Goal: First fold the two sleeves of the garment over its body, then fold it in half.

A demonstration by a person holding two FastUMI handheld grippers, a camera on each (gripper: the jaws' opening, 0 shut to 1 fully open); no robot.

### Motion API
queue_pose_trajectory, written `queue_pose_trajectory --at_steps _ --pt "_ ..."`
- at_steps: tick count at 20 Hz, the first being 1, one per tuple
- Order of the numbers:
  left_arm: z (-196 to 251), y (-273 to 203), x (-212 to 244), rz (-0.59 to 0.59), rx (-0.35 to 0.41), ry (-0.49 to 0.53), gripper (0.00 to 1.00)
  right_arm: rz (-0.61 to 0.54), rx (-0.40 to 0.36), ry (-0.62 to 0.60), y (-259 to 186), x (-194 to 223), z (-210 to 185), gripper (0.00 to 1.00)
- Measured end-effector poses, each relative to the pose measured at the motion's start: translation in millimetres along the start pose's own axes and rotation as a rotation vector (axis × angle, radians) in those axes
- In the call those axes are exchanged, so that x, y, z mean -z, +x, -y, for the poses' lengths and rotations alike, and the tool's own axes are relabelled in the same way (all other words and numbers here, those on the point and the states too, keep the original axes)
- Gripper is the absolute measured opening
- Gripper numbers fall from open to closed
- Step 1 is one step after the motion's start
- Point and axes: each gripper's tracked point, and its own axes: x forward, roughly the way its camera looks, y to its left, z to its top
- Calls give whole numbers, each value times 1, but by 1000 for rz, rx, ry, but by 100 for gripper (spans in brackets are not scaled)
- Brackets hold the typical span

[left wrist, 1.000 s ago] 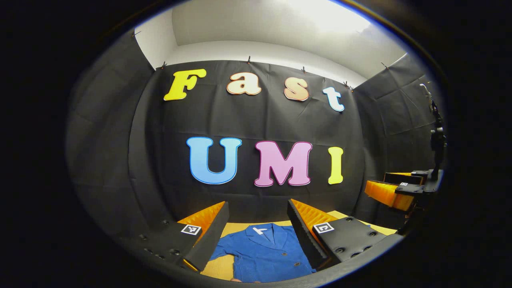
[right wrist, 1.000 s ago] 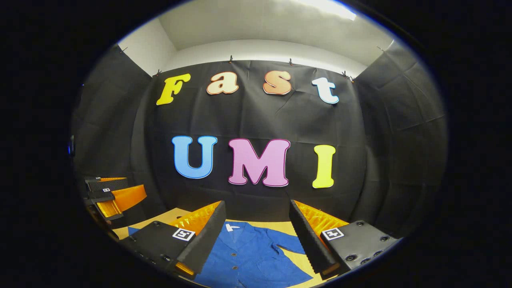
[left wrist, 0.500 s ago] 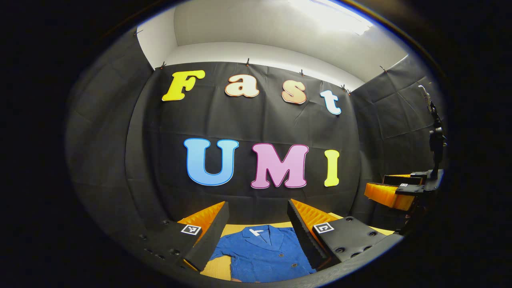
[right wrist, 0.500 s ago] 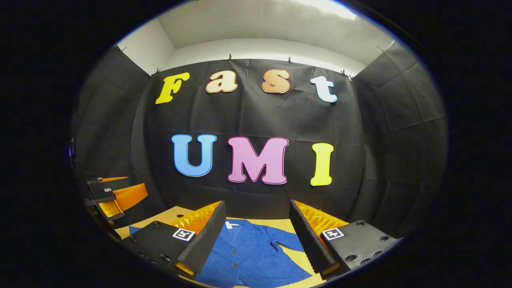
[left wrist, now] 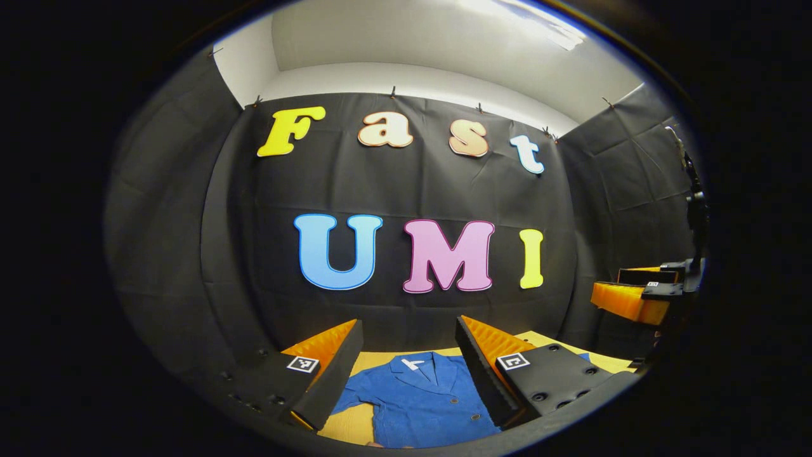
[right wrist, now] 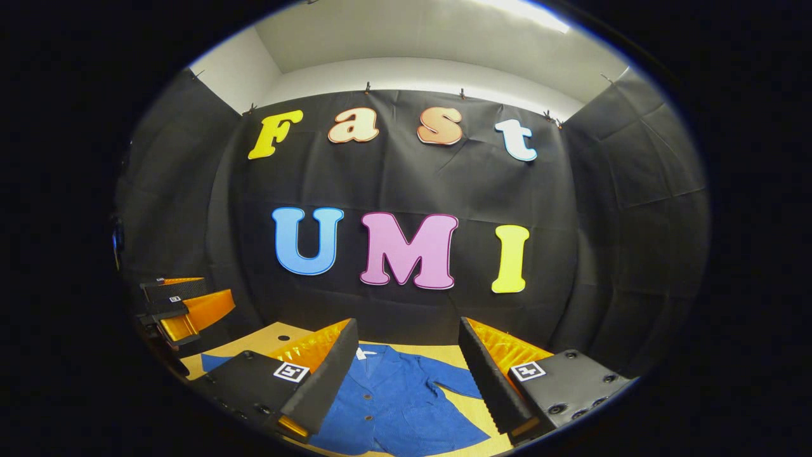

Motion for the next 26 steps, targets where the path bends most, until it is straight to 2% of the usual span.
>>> queue_pose_trajectory --at_steps 10,11,14,16,17,18,26 --pt "0 2 11 -18 -48 -24 84 -23 -2 -6 3 3 10 99" --pt "1 3 12 -18 -50 -28 84 -17 1 -4 5 0 14 96" --pt "2 6 15 -33 -56 -26 84 -24 -2 5 9 4 17 99" --pt "2 7 18 -40 -63 -36 84 -29 -4 4 11 6 20 99" --pt "3 7 21 -47 -68 -42 84 -30 -10 3 13 7 21 96" --pt "3 9 25 -57 -74 -47 84 -31 -13 3 16 7 21 99" --pt "-2 26 38 -97 -120 -70 84 -98 -52 51 48 36 22 99"
